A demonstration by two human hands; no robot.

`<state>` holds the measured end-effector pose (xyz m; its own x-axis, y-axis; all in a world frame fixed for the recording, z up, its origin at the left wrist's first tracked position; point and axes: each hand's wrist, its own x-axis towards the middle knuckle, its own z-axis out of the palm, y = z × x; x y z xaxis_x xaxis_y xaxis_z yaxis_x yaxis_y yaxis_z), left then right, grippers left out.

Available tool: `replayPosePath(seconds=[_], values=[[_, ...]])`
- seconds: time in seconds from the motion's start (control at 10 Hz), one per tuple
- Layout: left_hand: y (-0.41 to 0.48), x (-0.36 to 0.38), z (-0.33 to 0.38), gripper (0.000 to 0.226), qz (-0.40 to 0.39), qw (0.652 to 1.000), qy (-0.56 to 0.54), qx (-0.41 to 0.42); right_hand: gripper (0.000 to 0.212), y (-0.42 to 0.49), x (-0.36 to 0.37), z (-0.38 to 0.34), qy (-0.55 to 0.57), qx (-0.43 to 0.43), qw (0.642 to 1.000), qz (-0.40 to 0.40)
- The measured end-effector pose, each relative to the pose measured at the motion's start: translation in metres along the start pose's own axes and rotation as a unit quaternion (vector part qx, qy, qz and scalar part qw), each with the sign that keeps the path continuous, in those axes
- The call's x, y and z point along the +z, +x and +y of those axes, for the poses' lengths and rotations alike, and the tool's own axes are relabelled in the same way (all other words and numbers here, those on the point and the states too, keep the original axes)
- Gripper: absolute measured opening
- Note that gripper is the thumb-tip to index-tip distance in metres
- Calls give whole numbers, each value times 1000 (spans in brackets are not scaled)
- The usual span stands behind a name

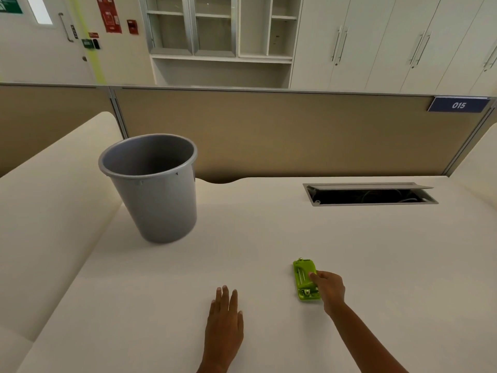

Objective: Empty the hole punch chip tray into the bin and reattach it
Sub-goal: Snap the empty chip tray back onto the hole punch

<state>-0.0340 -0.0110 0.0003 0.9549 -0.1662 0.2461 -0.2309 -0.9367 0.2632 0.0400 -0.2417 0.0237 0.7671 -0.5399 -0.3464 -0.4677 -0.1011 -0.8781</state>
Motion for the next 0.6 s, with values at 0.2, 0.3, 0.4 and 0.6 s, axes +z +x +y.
replayPosePath(seconds=[0.2,0.3,0.4,0.6], values=[[1,12,-10,85,24,999,32,-2,21,6,-2,2,-18,1,1000,20],[3,15,-11,82,28,999,4,-25,21,7,-4,2,-37,-1,999,18],[6,16,-10,79,30,999,1,-29,28,4,-4,1,-77,-23,997,13],[20,16,-8,58,121,992,23,-36,45,-22,15,1,-189,-191,963,24]])
